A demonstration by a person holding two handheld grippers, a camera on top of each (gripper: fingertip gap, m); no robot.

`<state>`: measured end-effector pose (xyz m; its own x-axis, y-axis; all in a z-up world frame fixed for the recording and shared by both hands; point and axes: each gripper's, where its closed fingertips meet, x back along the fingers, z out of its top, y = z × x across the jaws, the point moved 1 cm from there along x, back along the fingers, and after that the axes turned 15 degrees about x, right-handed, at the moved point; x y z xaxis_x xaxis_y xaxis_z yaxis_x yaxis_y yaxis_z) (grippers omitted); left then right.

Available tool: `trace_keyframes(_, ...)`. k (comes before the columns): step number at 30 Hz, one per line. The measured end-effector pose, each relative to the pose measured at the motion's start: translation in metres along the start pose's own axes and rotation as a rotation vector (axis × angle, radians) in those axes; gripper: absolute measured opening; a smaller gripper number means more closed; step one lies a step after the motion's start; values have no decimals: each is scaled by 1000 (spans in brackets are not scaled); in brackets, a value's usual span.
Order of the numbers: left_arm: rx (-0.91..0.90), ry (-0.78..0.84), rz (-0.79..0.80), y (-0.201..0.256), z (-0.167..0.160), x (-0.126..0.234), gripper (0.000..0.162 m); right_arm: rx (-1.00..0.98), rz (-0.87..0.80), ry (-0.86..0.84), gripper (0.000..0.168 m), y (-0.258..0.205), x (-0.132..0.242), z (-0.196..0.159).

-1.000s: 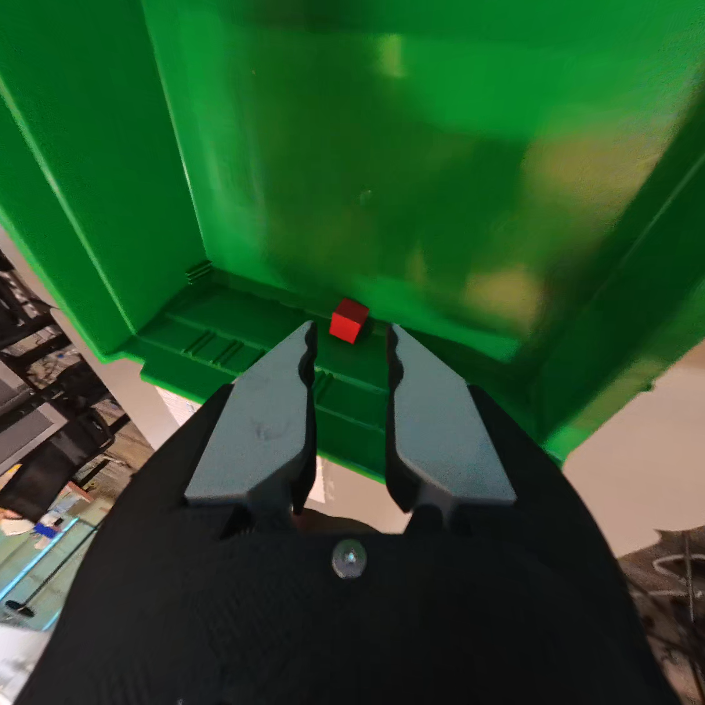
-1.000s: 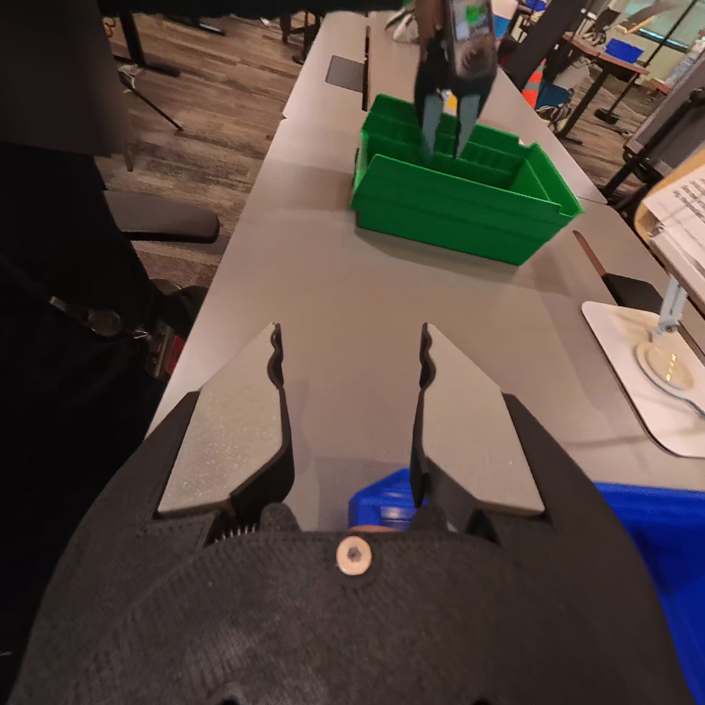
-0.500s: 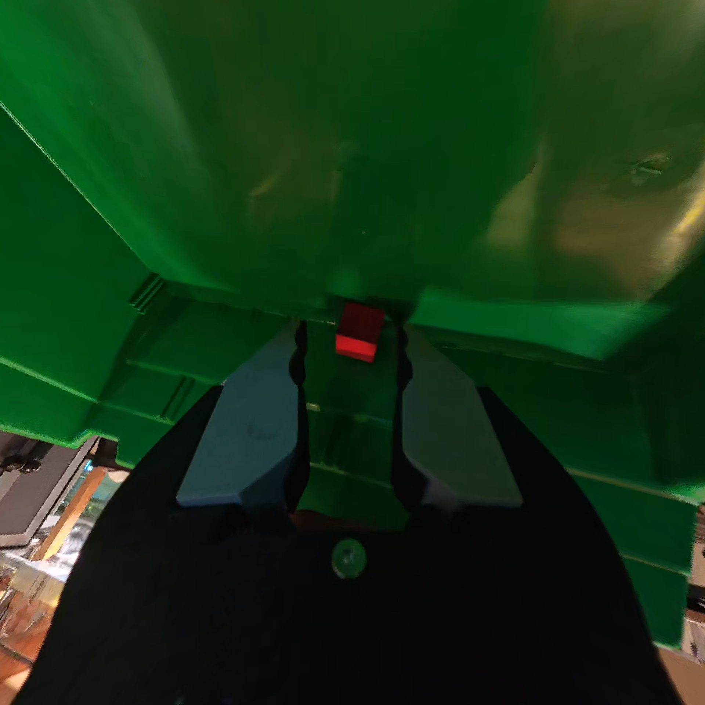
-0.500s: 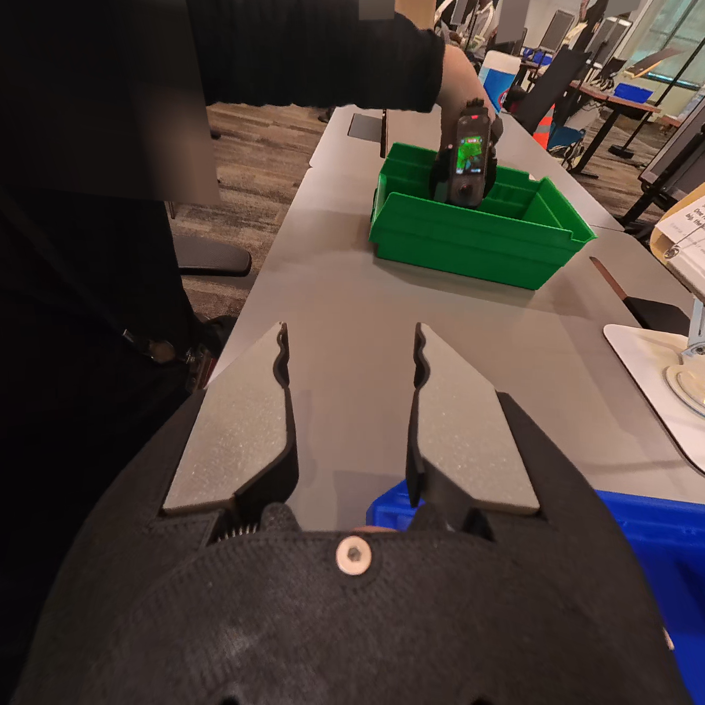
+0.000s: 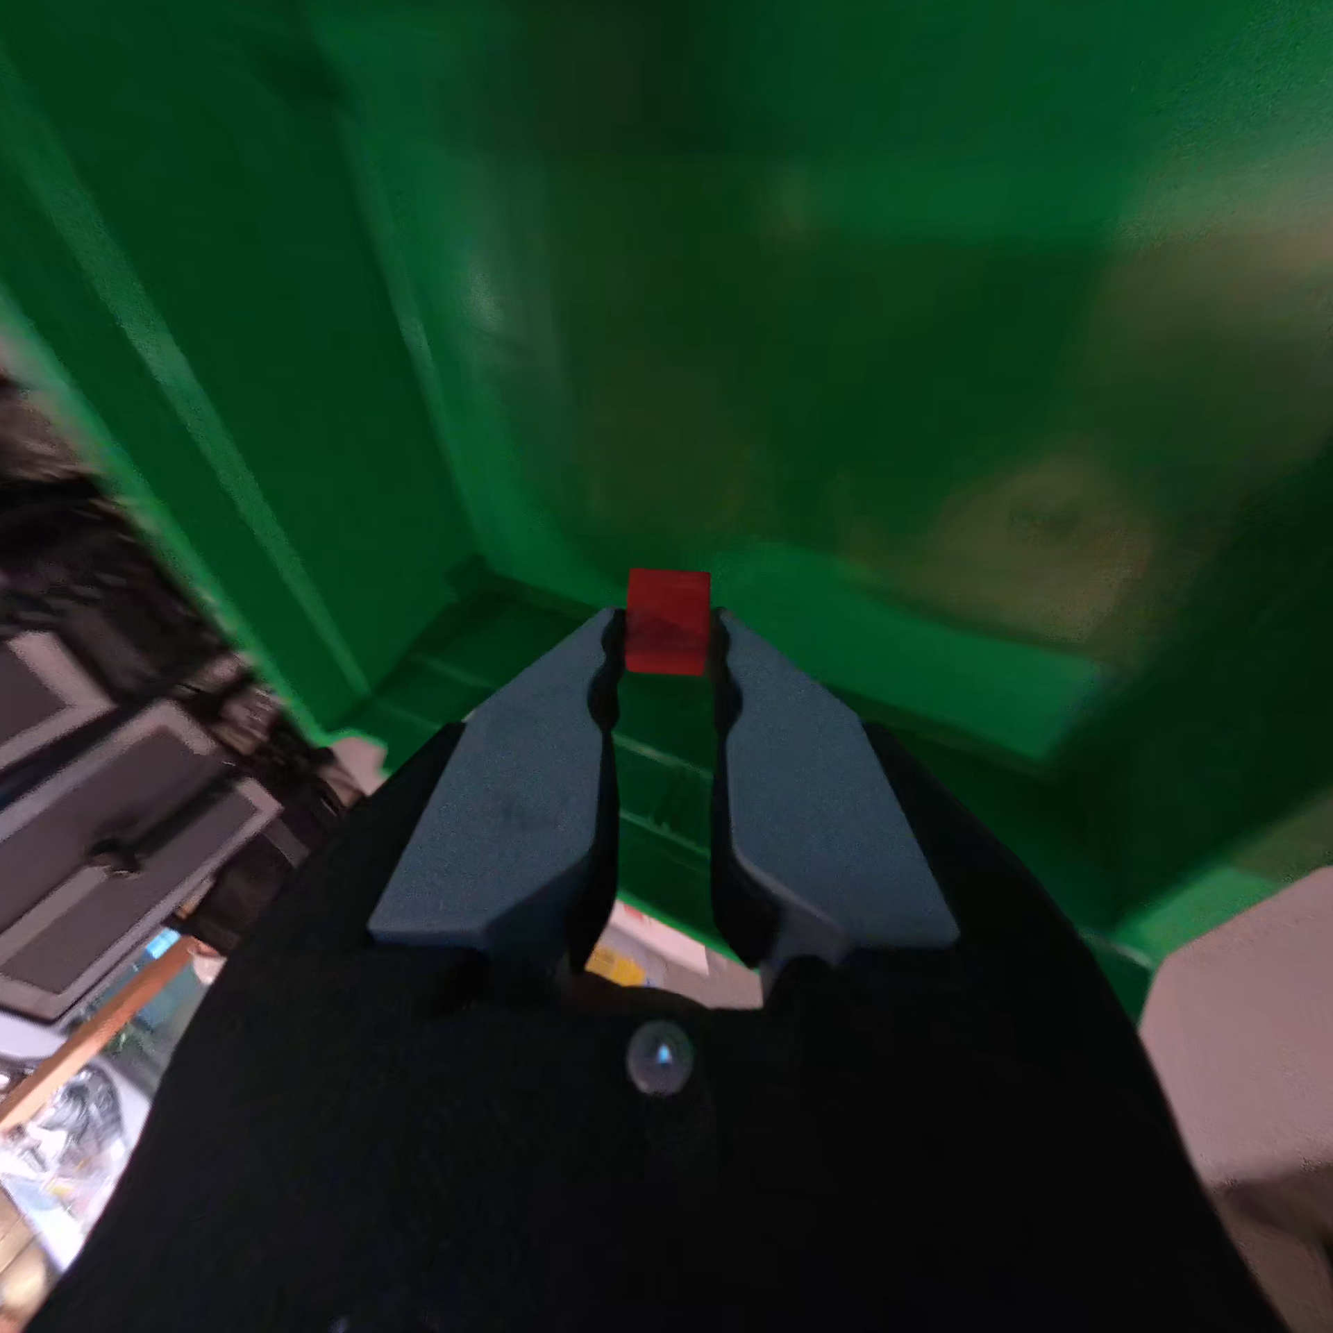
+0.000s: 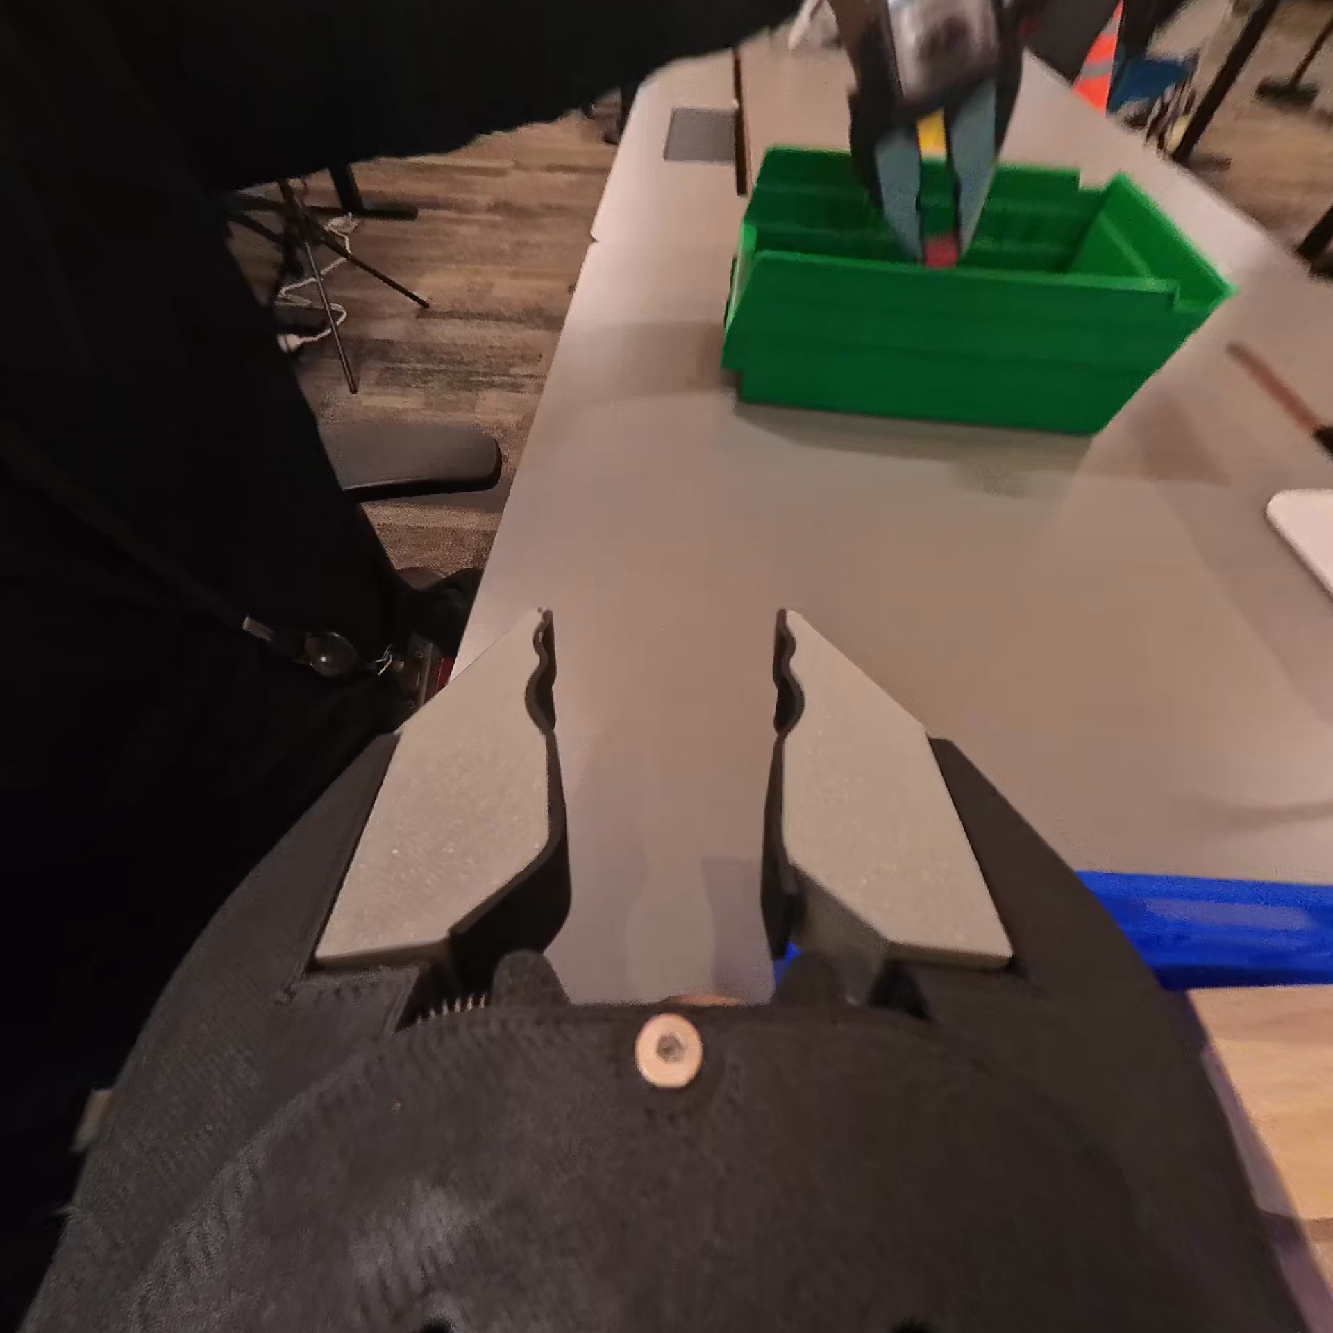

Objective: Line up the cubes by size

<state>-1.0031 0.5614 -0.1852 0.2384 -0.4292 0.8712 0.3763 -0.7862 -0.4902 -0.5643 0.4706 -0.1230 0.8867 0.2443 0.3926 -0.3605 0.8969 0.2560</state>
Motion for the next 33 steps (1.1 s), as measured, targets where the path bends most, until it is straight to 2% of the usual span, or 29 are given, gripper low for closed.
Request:
trace_keyframes(4,107,582,149,10,83,99,20,-151,-38,0,56,10,-17,6)
trace_keyframes(6,113,825,220,30,120,148,20,-220,-48,70,41,19,-27,24)
trace_keyframes(8,95,996,258,61,152,183,20,-274,-39,148,32,24,-37,45)
trace_keyframes(10,64,1106,296,92,179,206,19,-318,-52,193,41,32,-47,64)
trace_keyframes(14,13,1191,320,138,214,225,20,-376,-61,277,51,36,-61,95)
trace_keyframes(19,52,1226,352,149,224,230,19,-425,-78,248,50,32,-82,95)
trace_keyframes(22,44,1231,327,156,229,226,20,-440,-85,250,44,32,-92,91)
trace_keyframes(24,47,1226,331,156,231,224,20,-439,-53,274,21,31,-96,91)
trace_keyframes(30,166,1241,240,154,231,212,18,-439,-44,264,18,37,-96,82)
trace_keyframes(33,342,1219,169,147,224,205,12,-400,-93,211,19,46,-67,73)
